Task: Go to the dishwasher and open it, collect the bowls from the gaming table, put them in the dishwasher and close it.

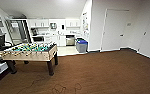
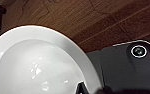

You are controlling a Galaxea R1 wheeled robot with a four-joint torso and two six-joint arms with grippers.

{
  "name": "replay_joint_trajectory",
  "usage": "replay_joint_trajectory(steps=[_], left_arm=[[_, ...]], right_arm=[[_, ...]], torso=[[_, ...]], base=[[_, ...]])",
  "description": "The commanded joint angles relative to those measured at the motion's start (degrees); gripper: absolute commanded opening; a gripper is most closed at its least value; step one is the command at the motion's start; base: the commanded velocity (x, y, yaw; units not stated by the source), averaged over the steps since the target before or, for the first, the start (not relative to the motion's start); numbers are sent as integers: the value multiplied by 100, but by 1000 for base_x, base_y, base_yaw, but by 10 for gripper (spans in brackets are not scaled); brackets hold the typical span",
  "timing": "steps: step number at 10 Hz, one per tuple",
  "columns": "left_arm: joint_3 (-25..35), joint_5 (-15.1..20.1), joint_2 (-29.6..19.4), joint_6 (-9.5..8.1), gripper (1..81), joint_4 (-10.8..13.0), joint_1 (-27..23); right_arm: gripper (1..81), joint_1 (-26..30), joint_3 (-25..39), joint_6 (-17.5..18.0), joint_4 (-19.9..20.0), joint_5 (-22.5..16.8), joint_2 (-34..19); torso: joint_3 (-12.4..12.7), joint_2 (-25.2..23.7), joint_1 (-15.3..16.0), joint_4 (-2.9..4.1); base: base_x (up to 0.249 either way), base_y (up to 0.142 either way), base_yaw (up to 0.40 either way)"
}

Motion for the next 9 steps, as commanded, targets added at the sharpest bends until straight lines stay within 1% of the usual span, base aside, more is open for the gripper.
replay_joint_trajectory(steps=[1, 3, 5, 9], left_arm=[[165, 75, -201, 34, 10, 79, -363], [165, 57, -201, 34, 10, 79, -337], [165, -66, -227, 34, 10, 79, -311], [165, -66, -236, 34, 10, 87, -311]], right_arm=[[10, 433, 115, -2, -85, -40, -59], [10, 424, 106, -2, -93, -40, -50], [10, 415, 89, -2, -93, -40, -41], [10, 415, 89, -2, -93, -41, -23]], torso=[[5, 0, 5, 0], [-37, 2, 5, 0], [-30, 2, 5, 0], [-30, 2, 5, 0]], base=[[0, 0, 0], [0, 0, 0], [0, 0, 0], [0, 0, 0]])
